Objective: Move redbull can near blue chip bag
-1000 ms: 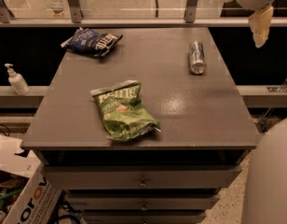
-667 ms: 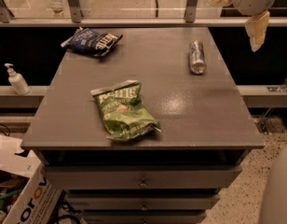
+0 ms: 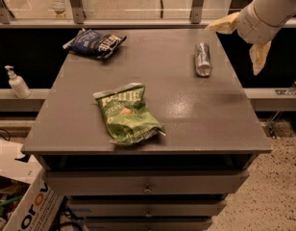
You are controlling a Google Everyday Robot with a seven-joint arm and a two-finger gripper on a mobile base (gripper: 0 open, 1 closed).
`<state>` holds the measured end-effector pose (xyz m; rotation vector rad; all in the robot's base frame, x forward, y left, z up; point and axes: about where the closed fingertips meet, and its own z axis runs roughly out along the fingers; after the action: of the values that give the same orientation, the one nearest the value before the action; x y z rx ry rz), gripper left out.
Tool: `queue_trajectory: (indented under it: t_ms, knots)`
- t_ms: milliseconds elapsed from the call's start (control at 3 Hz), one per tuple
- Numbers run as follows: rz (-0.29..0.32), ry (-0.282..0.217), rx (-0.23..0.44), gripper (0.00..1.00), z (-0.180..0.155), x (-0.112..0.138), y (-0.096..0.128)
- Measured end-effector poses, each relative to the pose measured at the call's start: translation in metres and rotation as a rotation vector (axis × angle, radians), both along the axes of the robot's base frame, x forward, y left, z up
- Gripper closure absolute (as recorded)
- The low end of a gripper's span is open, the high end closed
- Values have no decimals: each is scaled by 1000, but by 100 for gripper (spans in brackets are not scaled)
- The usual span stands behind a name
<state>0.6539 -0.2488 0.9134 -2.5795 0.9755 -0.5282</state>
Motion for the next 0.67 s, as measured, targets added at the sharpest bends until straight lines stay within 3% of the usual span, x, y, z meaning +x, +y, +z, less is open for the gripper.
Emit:
queue_trajectory:
  t_ms: [667]
  knots:
    - [255, -72, -109, 0, -20, -1, 22]
